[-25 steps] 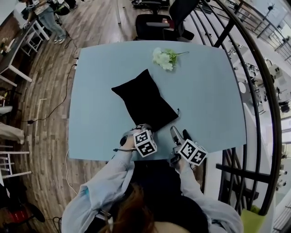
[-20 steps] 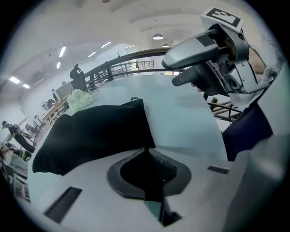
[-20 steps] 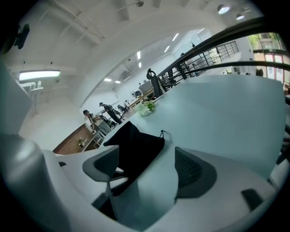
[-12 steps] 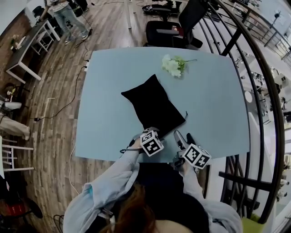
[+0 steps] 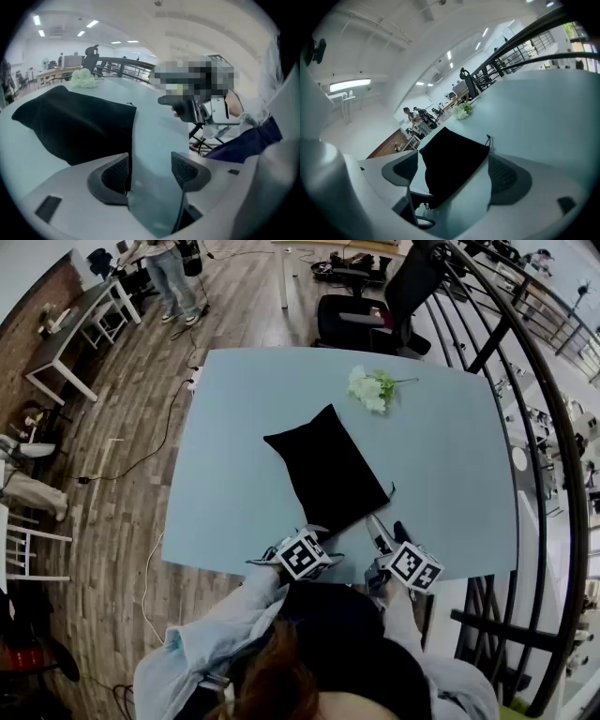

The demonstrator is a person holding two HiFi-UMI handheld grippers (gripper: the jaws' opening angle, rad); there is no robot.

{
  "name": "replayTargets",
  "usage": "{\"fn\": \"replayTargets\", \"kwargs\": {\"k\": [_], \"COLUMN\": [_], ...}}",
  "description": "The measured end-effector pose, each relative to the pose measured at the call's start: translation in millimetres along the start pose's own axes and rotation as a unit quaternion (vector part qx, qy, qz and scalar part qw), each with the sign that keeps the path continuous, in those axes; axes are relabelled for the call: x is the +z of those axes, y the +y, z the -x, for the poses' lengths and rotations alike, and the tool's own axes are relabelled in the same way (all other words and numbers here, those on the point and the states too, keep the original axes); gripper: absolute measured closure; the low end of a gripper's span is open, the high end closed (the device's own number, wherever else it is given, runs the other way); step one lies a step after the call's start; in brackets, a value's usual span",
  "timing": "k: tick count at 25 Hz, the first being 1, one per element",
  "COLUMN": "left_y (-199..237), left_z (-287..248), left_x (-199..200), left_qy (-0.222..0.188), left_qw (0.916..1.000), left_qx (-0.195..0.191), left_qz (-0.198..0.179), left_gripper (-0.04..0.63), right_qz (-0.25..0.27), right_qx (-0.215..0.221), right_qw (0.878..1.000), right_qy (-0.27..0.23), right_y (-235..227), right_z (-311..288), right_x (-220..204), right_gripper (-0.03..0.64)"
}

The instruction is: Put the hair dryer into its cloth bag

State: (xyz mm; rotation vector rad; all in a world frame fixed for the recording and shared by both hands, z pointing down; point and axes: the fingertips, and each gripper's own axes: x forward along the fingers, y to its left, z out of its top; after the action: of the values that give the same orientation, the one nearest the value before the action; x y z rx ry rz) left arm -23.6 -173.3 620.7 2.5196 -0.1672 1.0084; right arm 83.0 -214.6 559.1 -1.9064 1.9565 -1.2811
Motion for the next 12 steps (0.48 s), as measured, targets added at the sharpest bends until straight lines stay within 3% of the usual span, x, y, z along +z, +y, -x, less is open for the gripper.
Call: {"fn": "replayTargets", "kwargs": {"k": [3, 7, 12], "left_y": [3.2, 22.0, 46.6], "left_z": [19.1, 50.9, 111.0], "left_x": [2.9, 8.3, 26.3], "left_qy": [-0.048, -0.122, -0.230], "left_qw": [0.9961, 0.9799, 0.9517], "left_qx": [0.006, 0.032, 0.084], "left_qz": [0.074, 0.154, 0.185], "left_gripper": [0.307, 0.308, 0.326], "right_qz": [-0.001, 0.015, 0.080], "right_qx": [0.023, 0.060, 0.103], "right_qw": [1.000, 0.998, 0.991], "right_qy": [0.011, 0.034, 0.043], "right_y": [7.6, 24.8, 56.5], "right_z": [-6.5, -15.8, -24.2], "right_x": [-2.6, -5.8, 1.9], "right_gripper": [0.149, 0.176, 0.249]}}
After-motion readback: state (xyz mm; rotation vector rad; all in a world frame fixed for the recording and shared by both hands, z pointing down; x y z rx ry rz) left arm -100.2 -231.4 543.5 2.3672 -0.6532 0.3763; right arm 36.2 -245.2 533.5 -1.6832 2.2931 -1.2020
